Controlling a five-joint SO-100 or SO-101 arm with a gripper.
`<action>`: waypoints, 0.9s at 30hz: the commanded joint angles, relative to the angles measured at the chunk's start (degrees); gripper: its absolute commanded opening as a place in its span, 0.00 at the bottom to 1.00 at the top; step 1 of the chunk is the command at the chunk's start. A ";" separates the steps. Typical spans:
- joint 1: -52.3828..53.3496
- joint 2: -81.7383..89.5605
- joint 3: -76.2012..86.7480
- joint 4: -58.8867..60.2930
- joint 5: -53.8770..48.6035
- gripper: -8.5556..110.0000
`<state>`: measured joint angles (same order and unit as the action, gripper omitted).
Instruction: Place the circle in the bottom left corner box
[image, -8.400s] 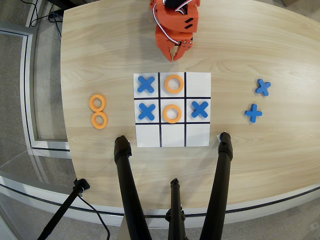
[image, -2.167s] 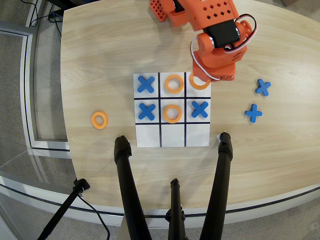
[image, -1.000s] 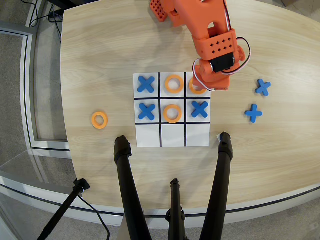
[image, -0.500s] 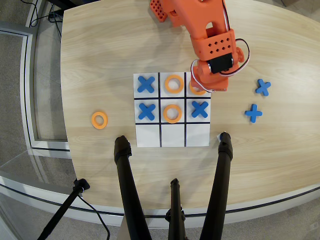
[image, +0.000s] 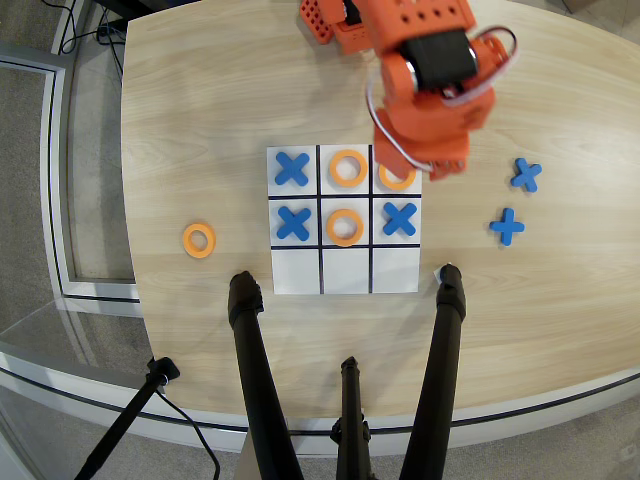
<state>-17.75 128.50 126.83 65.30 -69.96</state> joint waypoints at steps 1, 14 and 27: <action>2.81 16.35 11.43 1.49 -3.78 0.17; 15.91 55.46 47.46 5.01 -17.84 0.17; 18.02 63.81 56.69 8.96 -17.40 0.07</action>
<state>-0.70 192.13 180.26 73.65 -87.63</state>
